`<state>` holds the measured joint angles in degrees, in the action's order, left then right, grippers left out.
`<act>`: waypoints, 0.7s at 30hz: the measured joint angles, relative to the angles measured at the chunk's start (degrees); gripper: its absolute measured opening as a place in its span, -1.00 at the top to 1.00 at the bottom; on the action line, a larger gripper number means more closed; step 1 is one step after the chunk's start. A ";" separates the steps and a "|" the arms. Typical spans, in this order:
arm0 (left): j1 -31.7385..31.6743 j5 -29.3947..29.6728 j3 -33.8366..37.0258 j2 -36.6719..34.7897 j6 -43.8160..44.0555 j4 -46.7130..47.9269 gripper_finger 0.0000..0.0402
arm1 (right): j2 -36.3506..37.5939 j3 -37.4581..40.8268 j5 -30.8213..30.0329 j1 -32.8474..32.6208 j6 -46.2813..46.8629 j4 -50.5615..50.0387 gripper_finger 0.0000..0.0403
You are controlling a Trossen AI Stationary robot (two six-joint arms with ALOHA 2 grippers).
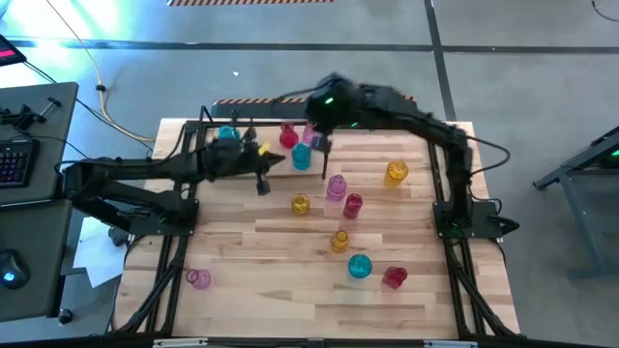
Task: Sort vases onto shelf
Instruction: Put the top blue vase on the shelf aligned with the other blue vase
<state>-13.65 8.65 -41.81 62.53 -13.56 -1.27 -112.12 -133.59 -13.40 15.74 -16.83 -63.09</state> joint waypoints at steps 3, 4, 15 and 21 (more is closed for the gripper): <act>-4.15 -5.47 -4.23 4.89 -1.34 2.99 1.00 | 4.24 0.27 0.86 0.10 2.85 -2.00 0.57; -5.02 -6.47 -6.00 6.92 -2.38 5.01 1.00 | 5.37 0.29 1.47 0.00 3.54 -3.04 0.57; -6.59 -9.11 -24.36 23.70 -9.53 24.71 0.91 | 10.49 0.45 -0.54 -2.54 9.44 -16.64 0.57; -6.94 -8.62 -26.93 22.41 -10.73 24.30 0.70 | 11.79 0.49 -6.09 -3.25 9.02 -20.68 0.57</act>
<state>-20.58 0.02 -68.74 84.94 -24.29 23.03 -100.33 -133.10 -19.49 12.49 -7.80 -83.77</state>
